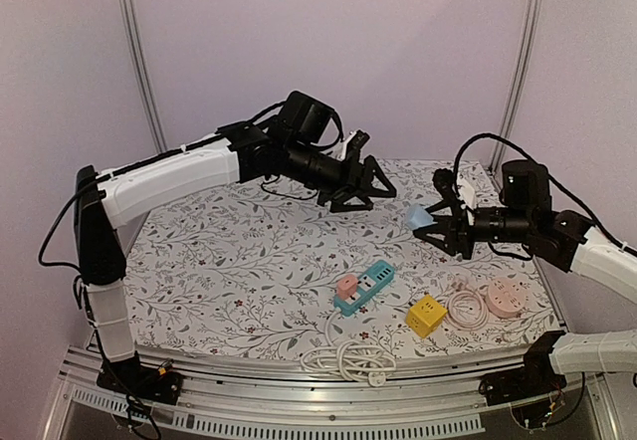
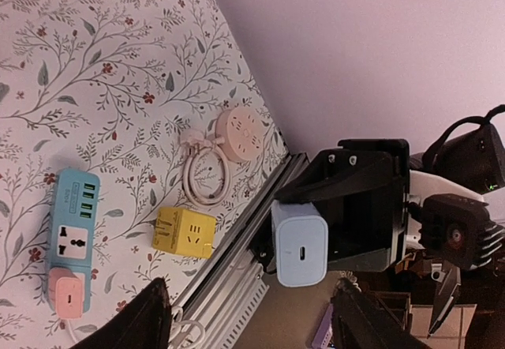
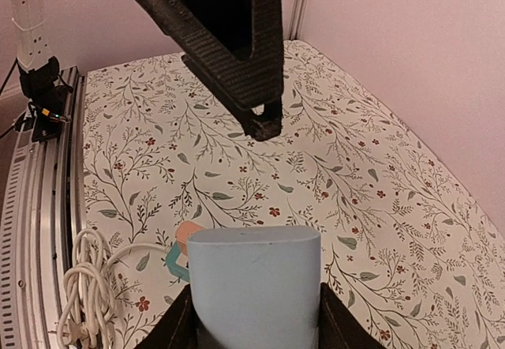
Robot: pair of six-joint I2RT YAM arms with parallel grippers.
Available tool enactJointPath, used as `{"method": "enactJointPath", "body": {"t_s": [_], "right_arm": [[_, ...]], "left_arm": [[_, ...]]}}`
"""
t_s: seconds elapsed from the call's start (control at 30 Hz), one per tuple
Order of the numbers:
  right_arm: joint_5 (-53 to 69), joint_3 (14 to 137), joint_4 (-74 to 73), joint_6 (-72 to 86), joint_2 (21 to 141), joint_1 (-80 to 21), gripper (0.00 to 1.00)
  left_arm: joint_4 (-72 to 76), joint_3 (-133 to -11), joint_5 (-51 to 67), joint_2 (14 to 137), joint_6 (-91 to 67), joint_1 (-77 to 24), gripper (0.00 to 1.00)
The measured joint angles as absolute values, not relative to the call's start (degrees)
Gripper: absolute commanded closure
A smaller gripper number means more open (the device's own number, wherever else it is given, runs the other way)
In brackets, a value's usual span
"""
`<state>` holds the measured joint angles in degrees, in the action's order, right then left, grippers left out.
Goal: Insert the plug
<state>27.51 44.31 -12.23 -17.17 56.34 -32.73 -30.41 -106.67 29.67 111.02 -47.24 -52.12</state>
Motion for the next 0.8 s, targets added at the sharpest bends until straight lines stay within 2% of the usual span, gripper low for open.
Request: {"method": "enactJointPath", "body": {"t_s": [0.8], "right_arm": [[28.8,45.7,-11.6,-21.3,59.4,-36.0,1.0]], "left_arm": [[-29.3,-106.6,29.2,111.0,-47.9,-56.9,0.4]]}}
